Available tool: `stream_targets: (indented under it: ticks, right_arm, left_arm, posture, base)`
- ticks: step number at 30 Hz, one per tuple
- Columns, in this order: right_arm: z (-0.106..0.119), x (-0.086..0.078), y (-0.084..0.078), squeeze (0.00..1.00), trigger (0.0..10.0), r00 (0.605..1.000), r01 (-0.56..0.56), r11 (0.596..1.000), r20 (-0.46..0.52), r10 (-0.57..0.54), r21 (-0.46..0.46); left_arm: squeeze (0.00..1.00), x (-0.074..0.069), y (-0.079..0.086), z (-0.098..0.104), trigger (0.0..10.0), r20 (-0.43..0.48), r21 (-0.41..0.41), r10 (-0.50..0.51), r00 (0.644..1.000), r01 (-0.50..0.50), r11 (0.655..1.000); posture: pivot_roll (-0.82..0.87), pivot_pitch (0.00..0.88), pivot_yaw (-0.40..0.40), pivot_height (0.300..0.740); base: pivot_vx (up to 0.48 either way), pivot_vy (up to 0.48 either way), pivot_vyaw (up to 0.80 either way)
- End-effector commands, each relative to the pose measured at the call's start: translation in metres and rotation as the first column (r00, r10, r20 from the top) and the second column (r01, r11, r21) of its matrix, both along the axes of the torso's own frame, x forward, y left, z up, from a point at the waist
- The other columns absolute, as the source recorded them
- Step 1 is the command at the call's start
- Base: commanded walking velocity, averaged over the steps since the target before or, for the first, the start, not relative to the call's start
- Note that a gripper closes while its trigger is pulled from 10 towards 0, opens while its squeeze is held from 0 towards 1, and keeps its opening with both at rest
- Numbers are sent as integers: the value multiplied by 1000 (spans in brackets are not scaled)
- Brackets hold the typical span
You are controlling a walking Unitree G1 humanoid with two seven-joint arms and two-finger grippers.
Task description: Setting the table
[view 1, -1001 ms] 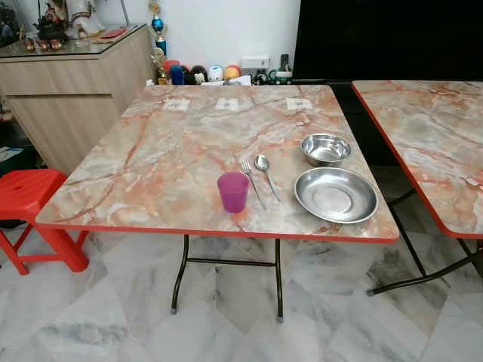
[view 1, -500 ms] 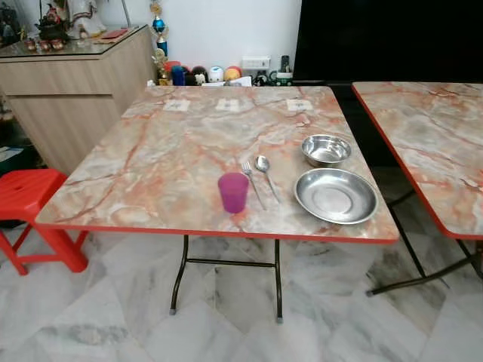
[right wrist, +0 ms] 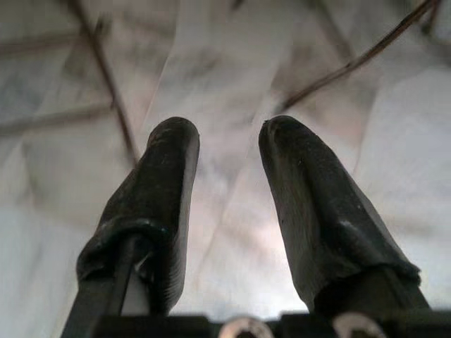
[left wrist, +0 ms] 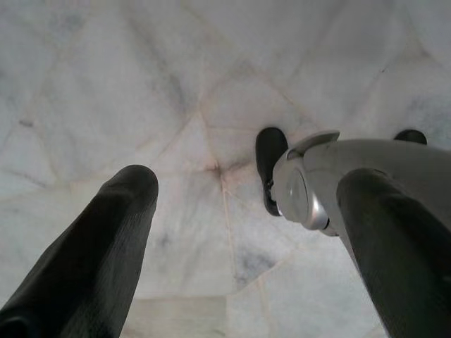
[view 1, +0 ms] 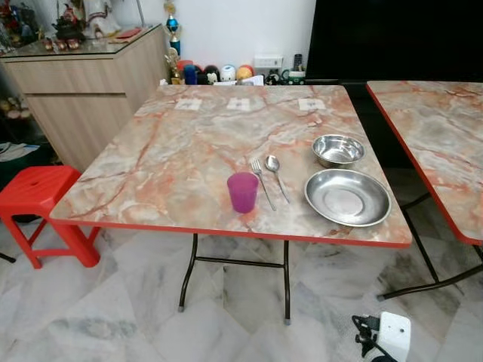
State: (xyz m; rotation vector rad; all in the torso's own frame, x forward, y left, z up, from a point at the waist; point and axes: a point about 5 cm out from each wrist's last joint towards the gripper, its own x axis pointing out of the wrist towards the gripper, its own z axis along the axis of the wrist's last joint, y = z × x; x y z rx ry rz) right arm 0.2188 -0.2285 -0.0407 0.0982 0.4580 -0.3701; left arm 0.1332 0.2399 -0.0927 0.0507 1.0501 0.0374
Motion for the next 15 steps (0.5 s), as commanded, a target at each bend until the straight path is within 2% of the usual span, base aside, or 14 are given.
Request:
stream_targets:
  ticks: [1,3,4,5,6,9,12,15]
  right_arm:
    - [7,-3,-8,0,10000,997,37,999,72,-34,-39]
    - [12,-2,-10,0,10000,992,34,997,120,-26,-64]
    - [20,0,-12,0,10000,984,32,996,177,-16,-84]
    - [20,0,-12,0,10000,984,32,996,177,-16,-84]
    - [28,4,-14,0,10000,973,22,994,230,3,-106]
    - [40,11,-15,0,10000,958,8,992,286,29,-126]
    - [58,23,-13,0,10000,927,-35,987,363,89,-154]
    - [86,42,-4,0,10000,875,-56,985,467,127,-162]
  left_arm:
    - [0,-5,5,0,10000,-3,3,17,1000,-17,1000]
    - [0,-6,5,0,10000,-2,1,17,1000,-17,1000]
    - [0,-6,4,-1,10000,-2,0,18,1000,-18,1000]
    - [0,-6,4,-1,10000,-2,0,18,1000,-18,1000]
    - [0,-5,2,-1,10000,-1,-2,17,1000,-17,1000]
    - [0,-4,-2,-2,10000,1,-5,13,1000,-13,1000]
    - [0,-1,-9,-2,10000,14,-14,16,1000,-15,1000]
    - [0,2,-14,-3,10000,26,-22,23,999,-23,1000]
  posture:
    - [-7,0,18,740]
    - [-19,0,20,740]
    - [-29,0,20,740]
    - [-29,0,20,740]
    - [-36,0,18,740]
    - [-37,0,16,740]
    - [-32,0,9,740]
    - [-29,0,3,740]
  base:
    - [0,0,0]
    - [0,0,0]
    - [0,0,0]
    - [0,0,0]
    - [0,0,0]
    - [0,0,0]
    - [0,0,0]
    - [0,0,0]
